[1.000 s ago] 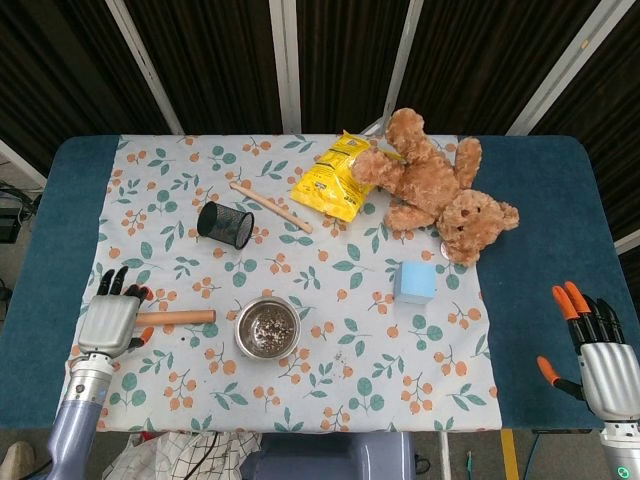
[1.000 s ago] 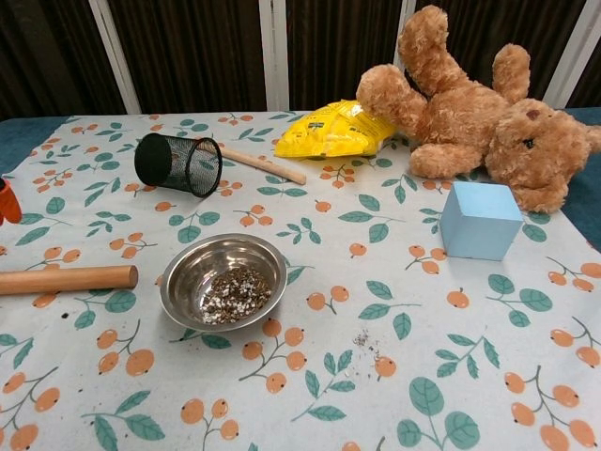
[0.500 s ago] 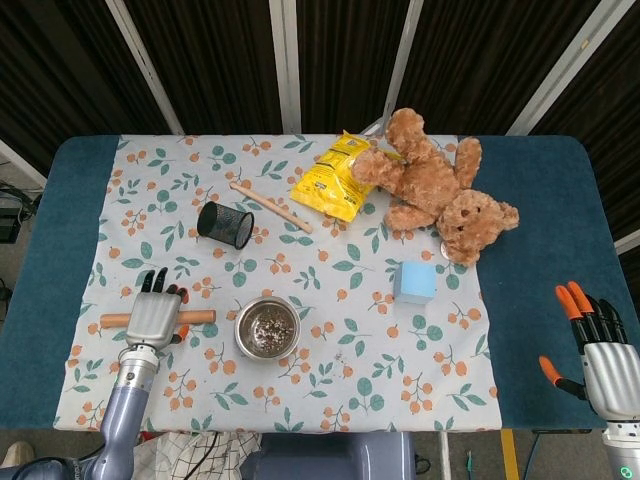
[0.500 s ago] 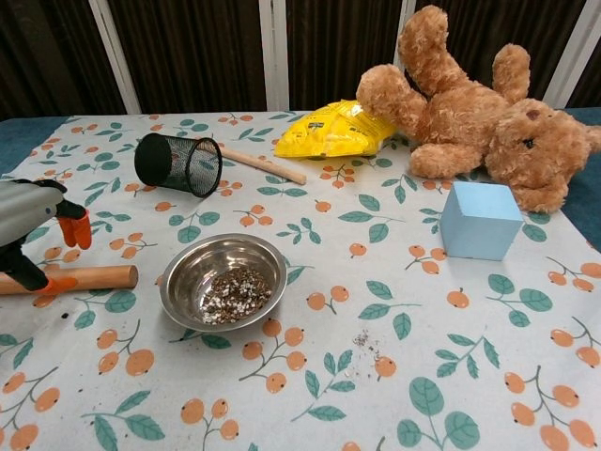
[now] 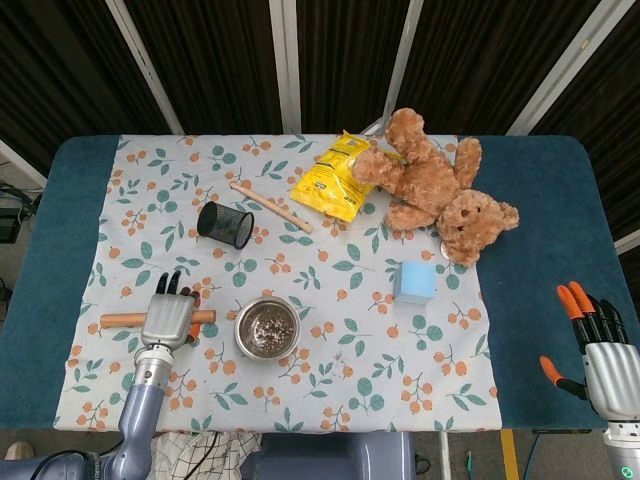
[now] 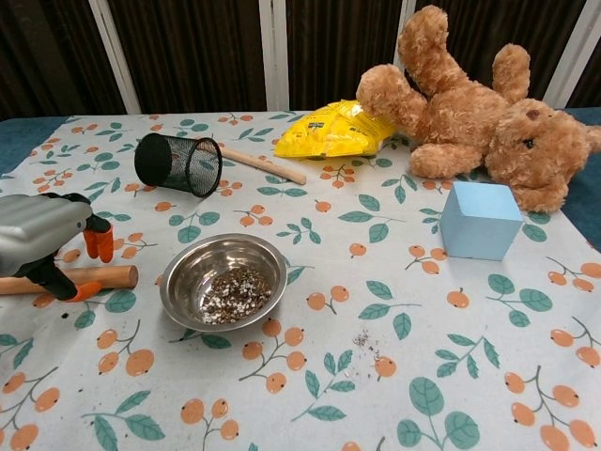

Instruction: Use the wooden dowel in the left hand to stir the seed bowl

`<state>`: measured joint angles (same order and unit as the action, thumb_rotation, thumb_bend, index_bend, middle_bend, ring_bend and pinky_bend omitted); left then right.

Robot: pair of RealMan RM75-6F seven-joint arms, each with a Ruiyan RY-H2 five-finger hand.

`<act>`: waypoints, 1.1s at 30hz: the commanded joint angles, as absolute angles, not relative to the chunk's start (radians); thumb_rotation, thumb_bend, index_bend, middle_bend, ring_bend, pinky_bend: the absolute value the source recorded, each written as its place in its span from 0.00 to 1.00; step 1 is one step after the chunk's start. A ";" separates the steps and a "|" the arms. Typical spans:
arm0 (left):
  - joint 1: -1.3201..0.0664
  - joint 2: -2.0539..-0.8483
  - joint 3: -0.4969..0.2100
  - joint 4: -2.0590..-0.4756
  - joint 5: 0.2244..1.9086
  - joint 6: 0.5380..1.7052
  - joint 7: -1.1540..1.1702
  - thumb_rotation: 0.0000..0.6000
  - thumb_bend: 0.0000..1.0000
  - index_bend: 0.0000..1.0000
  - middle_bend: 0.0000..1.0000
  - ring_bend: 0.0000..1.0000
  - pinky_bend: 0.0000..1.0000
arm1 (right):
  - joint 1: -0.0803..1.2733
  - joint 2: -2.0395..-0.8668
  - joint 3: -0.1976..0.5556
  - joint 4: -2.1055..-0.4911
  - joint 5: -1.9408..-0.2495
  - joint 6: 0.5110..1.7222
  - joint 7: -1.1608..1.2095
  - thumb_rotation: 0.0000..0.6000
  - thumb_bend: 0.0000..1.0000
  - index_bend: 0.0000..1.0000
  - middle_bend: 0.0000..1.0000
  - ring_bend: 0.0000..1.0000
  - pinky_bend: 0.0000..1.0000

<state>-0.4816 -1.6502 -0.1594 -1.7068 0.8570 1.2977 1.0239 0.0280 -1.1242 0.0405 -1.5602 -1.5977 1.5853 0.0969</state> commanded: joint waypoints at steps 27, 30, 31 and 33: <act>-0.520 -1.676 -0.131 -1.669 0.821 1.309 1.006 1.00 0.48 0.43 0.41 0.03 0.00 | 0.028 -1.128 0.043 -1.561 -1.594 1.585 0.088 1.00 0.30 0.00 0.00 0.00 0.00; -0.523 -1.677 -0.128 -1.669 0.818 1.307 1.004 1.00 0.48 0.44 0.41 0.03 0.00 | 0.028 -1.128 0.043 -1.561 -1.593 1.585 0.087 1.00 0.30 0.00 0.00 0.00 0.00; -0.524 -1.677 -0.127 -1.669 0.817 1.307 1.004 1.00 0.48 0.44 0.42 0.03 0.00 | 0.028 -1.129 0.043 -1.560 -1.594 1.585 0.087 1.00 0.30 0.00 0.00 0.00 0.00; -0.526 -1.678 -0.124 -1.667 0.815 1.308 1.005 1.00 0.48 0.44 0.42 0.03 0.00 | 0.028 -1.129 0.044 -1.560 -1.594 1.585 0.087 1.00 0.30 0.00 0.00 0.00 0.00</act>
<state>-0.5259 -1.6777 -0.1245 -1.6674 0.8148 1.3076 1.0051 0.0279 -1.1287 0.0436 -1.5599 -1.5940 1.5850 0.0874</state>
